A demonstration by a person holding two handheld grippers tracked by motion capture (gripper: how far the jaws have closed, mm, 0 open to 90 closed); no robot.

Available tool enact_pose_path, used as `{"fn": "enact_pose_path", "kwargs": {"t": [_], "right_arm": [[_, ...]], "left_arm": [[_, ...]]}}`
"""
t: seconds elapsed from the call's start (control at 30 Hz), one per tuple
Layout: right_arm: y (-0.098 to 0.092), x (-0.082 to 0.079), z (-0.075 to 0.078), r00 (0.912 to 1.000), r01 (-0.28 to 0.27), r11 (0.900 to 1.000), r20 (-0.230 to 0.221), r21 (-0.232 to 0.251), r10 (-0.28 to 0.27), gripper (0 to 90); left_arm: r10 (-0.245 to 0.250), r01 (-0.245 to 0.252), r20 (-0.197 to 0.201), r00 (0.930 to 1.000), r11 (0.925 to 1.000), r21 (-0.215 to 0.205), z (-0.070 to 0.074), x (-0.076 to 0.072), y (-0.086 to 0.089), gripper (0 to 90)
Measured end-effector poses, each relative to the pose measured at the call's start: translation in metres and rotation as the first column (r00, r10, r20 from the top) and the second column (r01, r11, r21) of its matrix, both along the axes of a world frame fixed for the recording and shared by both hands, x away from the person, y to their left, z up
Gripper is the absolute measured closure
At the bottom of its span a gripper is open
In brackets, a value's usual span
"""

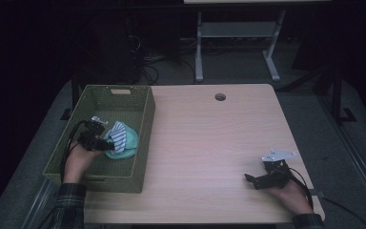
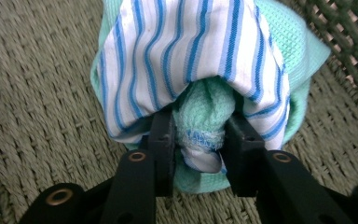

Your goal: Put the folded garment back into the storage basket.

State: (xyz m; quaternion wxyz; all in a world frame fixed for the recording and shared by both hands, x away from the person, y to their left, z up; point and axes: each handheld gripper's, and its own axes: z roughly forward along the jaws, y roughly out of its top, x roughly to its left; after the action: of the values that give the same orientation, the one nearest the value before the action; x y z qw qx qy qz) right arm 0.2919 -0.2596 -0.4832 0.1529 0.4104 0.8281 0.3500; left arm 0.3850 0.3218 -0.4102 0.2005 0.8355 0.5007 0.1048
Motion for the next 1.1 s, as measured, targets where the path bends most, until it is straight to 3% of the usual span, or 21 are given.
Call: {"fn": "enact_pose_path", "kwargs": {"t": [0.3, 0.47, 0.6, 0.83, 1.1], "right_arm": [[0.0, 0.0, 0.0, 1.0, -0.001, 1.0, 0.0, 0.0, 0.001, 2.1], [0.0, 0.0, 0.0, 1.0, -0.001, 1.0, -0.001, 0.0, 0.001, 2.1], [0.0, 0.0, 0.0, 1.0, 0.0, 1.0, -0.001, 0.0, 0.0, 2.1], [0.0, 0.0, 0.0, 1.0, 0.0, 1.0, -0.001, 0.0, 0.0, 2.1], [0.0, 0.0, 0.0, 1.0, 0.0, 1.0, -0.001, 0.0, 0.0, 2.1]], "left_arm": [[0.015, -0.015, -0.033, 0.9994, 0.9999, -0.003, -0.005, 0.003, 0.002, 44.6], [-0.006, 0.006, -0.02, 0.9998, 0.9999, 0.013, 0.0, 0.004, -0.001, 36.7], [-0.016, 0.016, 0.01, 0.9998, 0.9996, 0.022, 0.012, 0.003, -0.003, 33.4], [-0.024, 0.024, 0.097, 0.995, 0.9997, 0.0, 0.046, -0.005, -0.006, 30.2], [-0.05, 0.063, 0.144, 0.9883, 0.9947, -0.081, 0.063, -0.01, -0.021, 26.8]]}}
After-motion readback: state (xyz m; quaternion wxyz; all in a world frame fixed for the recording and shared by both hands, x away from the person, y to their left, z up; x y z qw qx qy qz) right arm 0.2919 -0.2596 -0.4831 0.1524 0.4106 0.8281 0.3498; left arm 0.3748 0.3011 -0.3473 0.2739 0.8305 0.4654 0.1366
